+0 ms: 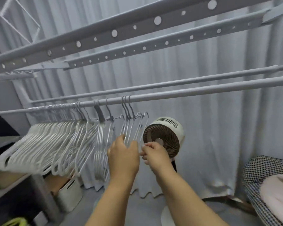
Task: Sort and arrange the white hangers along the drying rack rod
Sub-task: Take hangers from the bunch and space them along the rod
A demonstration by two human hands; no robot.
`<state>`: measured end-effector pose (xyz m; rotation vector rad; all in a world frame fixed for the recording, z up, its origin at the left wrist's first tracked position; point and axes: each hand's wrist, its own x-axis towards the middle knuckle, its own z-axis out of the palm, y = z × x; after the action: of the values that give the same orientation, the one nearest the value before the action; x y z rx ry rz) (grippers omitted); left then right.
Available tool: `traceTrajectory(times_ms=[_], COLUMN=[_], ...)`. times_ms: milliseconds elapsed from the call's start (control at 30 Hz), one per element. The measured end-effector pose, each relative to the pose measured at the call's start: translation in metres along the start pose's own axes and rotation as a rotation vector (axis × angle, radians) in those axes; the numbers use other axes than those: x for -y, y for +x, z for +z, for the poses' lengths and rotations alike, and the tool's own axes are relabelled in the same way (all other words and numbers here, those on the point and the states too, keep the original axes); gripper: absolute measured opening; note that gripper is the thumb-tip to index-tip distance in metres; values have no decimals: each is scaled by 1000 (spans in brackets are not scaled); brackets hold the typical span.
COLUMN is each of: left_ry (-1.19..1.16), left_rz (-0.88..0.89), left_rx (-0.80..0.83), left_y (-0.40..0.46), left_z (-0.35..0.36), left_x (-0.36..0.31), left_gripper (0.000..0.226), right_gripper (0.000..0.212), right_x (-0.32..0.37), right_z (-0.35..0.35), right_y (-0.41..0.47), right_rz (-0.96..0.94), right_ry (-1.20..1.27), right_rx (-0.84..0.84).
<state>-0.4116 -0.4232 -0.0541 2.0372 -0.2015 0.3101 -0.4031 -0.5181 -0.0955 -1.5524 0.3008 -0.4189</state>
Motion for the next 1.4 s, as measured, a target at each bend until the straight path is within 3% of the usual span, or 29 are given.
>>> traceTrajectory(times_ms=[267,367,633,767,1033,1167,1300,1400], left_ry=[33,47,121,30,-250,-359,-430,-467], left_rz=[-56,-26,130,98,-103,-33,-1,31], left_rx=[118,125,53,162,255,251,321,390], left_y=[18,20,23,21,33,27,9,-2], left_z=[-12,-13,-18,-13,20,32,50,67], left_x=[24,27,30,19,9,4,-5,-12], left_gripper=[36,37,43,45,56,40,44,45], right_gripper=[15,21,5,6,11,16,40,47], right_x=[1,-2,-9,-6,-5,1,7,9], right_z=[50,54,52,46,18,-4,-35,-62], right_y=[16,16,12,5,-4,-13,-23,-31], right_rz=[159,124,69,58,2,3,-23,-32], right_ry=[40,36,171,284,262,284,358,358], right_rx=[98,58,-71,-119,-184,-182,-232,-277])
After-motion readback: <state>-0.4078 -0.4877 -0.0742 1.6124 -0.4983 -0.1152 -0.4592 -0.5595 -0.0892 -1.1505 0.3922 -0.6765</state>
